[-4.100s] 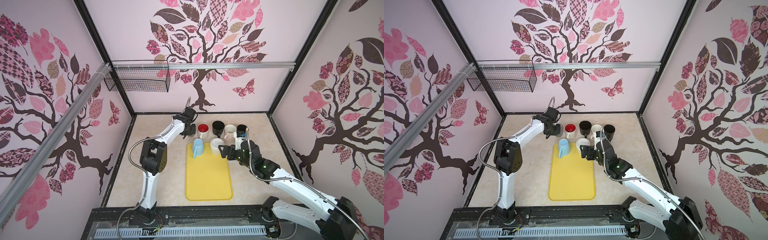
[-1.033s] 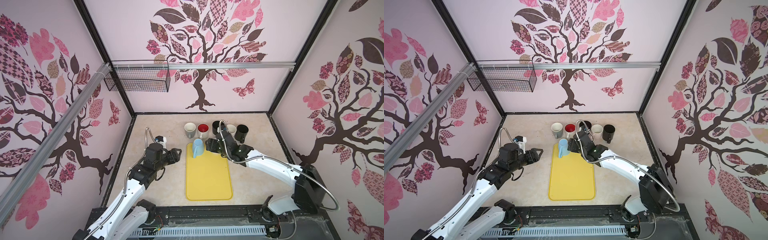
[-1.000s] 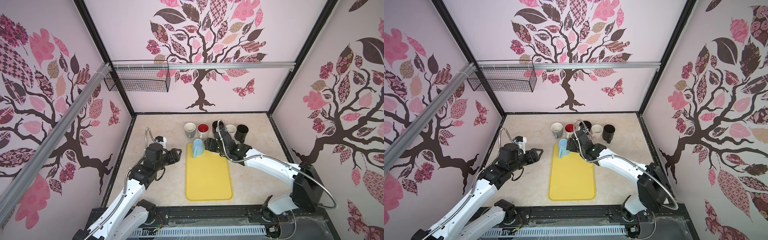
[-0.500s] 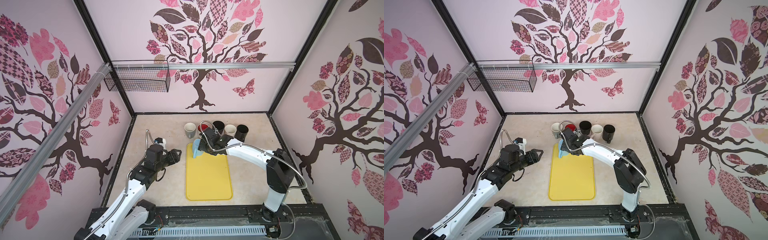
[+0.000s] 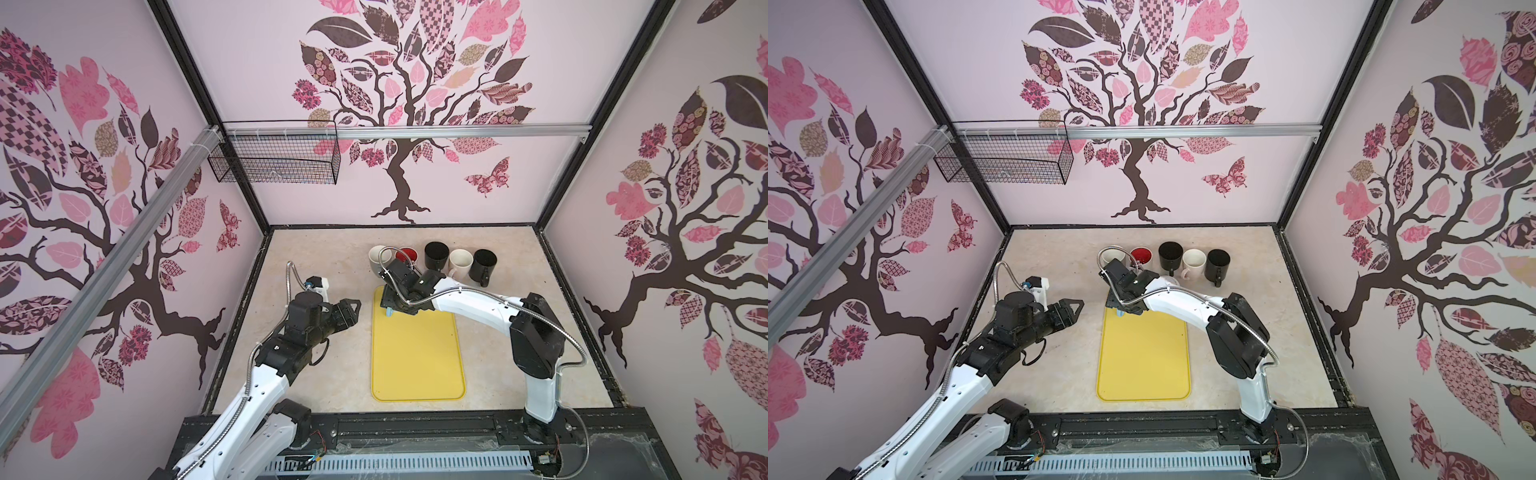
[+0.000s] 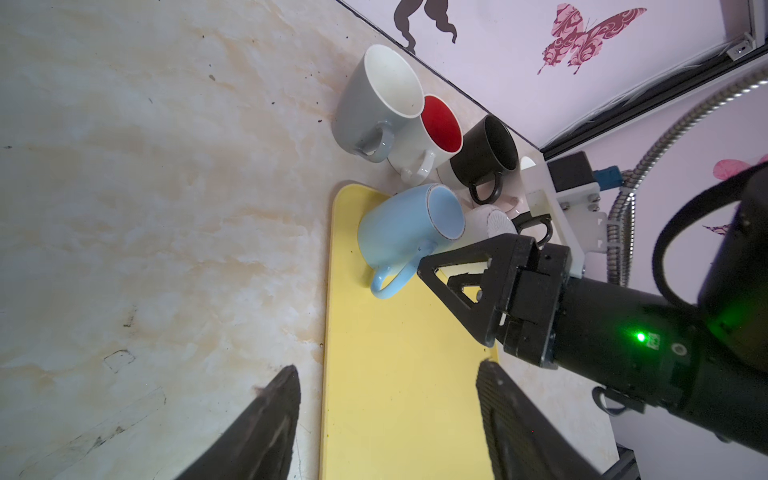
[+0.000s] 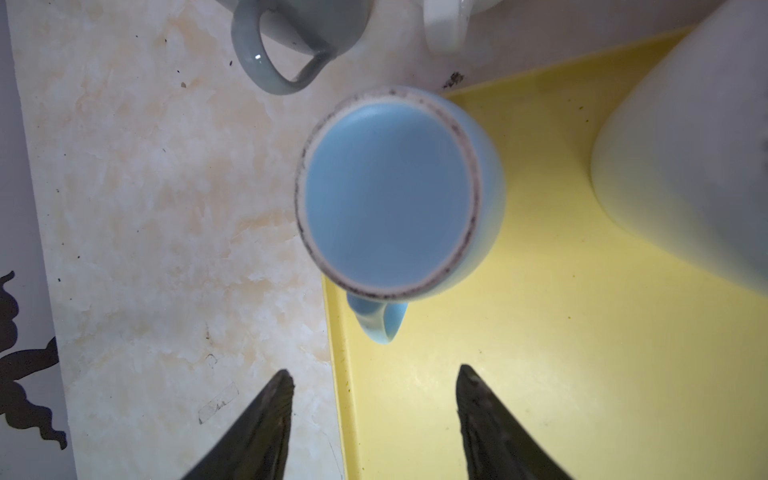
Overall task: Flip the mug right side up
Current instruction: 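Lower the right gripper onto the upturned light blue mug's base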
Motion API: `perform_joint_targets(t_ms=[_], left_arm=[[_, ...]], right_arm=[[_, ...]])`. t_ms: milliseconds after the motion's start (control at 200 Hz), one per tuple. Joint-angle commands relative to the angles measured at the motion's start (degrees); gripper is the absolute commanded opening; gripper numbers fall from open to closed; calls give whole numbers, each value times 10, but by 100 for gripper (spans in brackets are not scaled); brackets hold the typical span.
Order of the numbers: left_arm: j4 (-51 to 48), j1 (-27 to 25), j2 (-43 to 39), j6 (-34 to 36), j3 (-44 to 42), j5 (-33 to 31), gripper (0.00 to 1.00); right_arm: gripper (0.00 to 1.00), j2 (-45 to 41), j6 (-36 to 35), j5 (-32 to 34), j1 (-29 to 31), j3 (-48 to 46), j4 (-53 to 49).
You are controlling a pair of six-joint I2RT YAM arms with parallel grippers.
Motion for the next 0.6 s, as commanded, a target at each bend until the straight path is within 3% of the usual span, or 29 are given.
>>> perform_joint_targets(t_ms=[0, 370, 595], left_arm=[[14, 4, -7, 9, -16, 5, 70], [19, 4, -16, 9, -23, 8, 71], [25, 4, -17, 8, -28, 10, 71]], right_arm=[[63, 33, -7, 8, -1, 34, -18], [57, 83, -20, 11, -13, 68, -30], [55, 61, -18, 15, -19, 21, -18]])
